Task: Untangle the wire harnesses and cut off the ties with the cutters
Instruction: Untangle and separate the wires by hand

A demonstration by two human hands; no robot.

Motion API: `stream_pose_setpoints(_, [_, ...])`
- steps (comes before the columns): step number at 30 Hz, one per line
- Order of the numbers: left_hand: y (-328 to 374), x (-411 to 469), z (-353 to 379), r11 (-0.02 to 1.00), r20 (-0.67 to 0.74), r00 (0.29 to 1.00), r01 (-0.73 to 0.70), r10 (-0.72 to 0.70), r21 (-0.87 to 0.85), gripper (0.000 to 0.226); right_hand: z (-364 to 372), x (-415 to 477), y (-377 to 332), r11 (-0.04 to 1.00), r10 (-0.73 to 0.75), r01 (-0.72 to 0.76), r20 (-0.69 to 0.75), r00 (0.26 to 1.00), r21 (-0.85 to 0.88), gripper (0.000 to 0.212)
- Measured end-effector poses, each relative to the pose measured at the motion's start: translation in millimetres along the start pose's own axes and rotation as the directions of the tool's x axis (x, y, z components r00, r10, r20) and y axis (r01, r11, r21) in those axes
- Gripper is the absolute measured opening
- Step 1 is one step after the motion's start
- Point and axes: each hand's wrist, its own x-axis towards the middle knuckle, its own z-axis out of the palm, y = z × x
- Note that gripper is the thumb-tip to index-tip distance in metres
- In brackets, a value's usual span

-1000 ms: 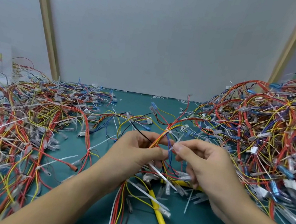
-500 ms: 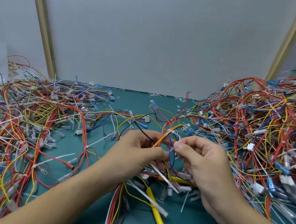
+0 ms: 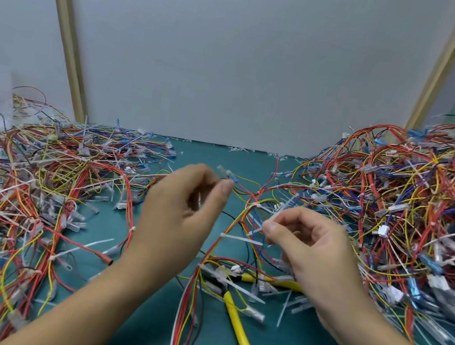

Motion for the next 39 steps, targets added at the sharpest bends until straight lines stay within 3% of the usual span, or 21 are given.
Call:
stream_pose_setpoints(2, [-3.0,1.2,5.6,0.989,0.11,0.994,-0.03,0.013,0.148,0.013,1.9,-2.0,-1.0,1.0,-0.03,0.031,0.073,0.997,-0.007,0.012])
stream_pose_setpoints(6, [-11.9,2.2,9.9,0.953,0.317,0.943,0.001,-0.101,0.303,0.021,4.8,-8.9,-1.7,0.971,-0.12,0.163,0.234,0.965,-0.175,0.012])
stream_pose_setpoints(12, [-15.2,7.2,11.2,0.935,0.451,0.868,0.043,-0.21,0.352,0.032,1.7,-9.5,-5.1,0.816,-0.266,0.424,0.395,0.879,-0.393,0.009])
stream_pose_setpoints(15, [-12.7,7.1,14.9,0.961,0.512,0.814,0.213,-0.275,0.178,0.031,2.0,-8.4,-7.4,0.748,-0.285,0.484,0.439,0.852,-0.453,0.015])
stream_pose_setpoints(18, [-10.5,4.5,15.8,0.965,0.427,0.869,0.257,-0.251,0.045,0.024,-2.1,-4.2,-10.5,0.797,-0.37,0.412,0.184,0.911,-0.441,0.027])
stream_pose_setpoints(21, [-7.0,2.6,16.8,0.969,0.37,0.898,0.246,-0.238,0.026,0.021,-7.3,2.1,-12.2,0.817,-0.359,0.3,-0.026,0.933,-0.491,0.019])
stream_pose_setpoints(26, [1.4,0.7,16.1,0.975,0.388,0.897,0.219,-0.21,0.022,0.015,-1.7,2.4,-2.6,0.836,-0.105,0.148,0.111,0.988,-0.528,0.019])
stream_pose_setpoints(29, [6.2,0.2,15.8,0.95,0.441,0.858,0.311,-0.263,-0.039,0.015,-0.8,3.1,-4.4,0.866,-0.075,0.138,0.148,0.986,-0.48,0.021])
stream_pose_setpoints(35, [7.1,1.4,10.9,0.825,0.586,0.705,0.556,-0.4,-0.105,0.024,0.2,-2.1,-5.6,0.863,-0.044,0.168,0.261,0.964,-0.476,0.022])
stream_pose_setpoints(37, [6.3,1.5,8.7,0.777,0.594,0.677,0.616,-0.434,-0.134,0.021,-1.0,-2.9,-6.1,0.856,-0.024,0.16,0.271,0.962,-0.492,0.023])
stream_pose_setpoints(39, [5.9,0.9,8.8,0.764,0.578,0.669,0.634,-0.468,-0.115,0.033,-1.4,-4.1,-7.1,0.857,-0.002,0.14,0.268,0.963,-0.496,0.024])
